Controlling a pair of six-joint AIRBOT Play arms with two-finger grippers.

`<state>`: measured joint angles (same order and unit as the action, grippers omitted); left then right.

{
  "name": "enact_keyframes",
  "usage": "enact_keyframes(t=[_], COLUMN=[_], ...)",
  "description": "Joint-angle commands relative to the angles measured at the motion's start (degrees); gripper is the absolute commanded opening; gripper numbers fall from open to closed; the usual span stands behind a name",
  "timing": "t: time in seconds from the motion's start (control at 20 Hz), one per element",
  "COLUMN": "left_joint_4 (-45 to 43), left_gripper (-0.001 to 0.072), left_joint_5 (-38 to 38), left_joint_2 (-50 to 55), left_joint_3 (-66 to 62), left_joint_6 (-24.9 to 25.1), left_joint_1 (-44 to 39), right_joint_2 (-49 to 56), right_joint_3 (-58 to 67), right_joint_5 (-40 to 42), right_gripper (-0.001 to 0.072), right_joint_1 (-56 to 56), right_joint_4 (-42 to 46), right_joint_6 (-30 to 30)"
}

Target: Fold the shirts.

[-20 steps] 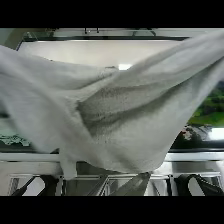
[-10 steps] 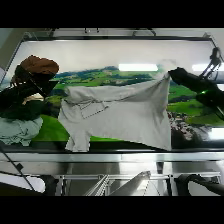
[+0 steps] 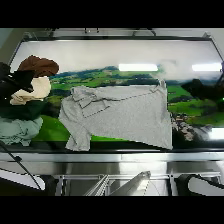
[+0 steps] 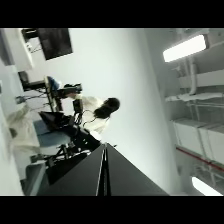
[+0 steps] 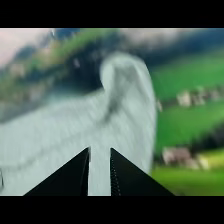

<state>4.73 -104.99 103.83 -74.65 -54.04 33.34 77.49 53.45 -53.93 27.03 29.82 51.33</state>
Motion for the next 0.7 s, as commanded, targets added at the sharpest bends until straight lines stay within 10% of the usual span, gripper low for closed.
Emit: enact_keyframes(t=[0.0,0.15,0.2,0.25,0.65], left_joint_4=[-19.67,-35.36,-37.03,-37.31,-44.61], left_gripper=[0.0002,0.0029,0.0263,0.0338,0.0338], left_joint_5=[2.14,16.28,18.27,18.64,19.56], left_joint_2=[-8.57,-14.47,-15.30,-15.72,-15.65], left_joint_3=[6.47,13.73,15.52,16.90,17.14], left_joint_6=[1.46,-0.90,-1.16,-1.38,-3.06], left_joint_1=[5.33,10.69,11.76,12.63,13.70], right_joint_2=[-4.22,-8.85,-9.38,-9.31,-6.86], right_joint_3=[-5.18,-12.44,-14.93,-16.92,-27.85], right_joint_5=[-18.05,-20.31,-20.09,-19.96,-10.60], right_gripper=[0.0149,0.0201,0.0420,0.0525,0.0490], right_joint_1=[10.12,13.14,13.14,12.94,1.49], right_joint_4=[19.08,32.11,33.86,33.40,23.78], right_joint_6=[12.39,14.93,14.86,13.84,9.03])
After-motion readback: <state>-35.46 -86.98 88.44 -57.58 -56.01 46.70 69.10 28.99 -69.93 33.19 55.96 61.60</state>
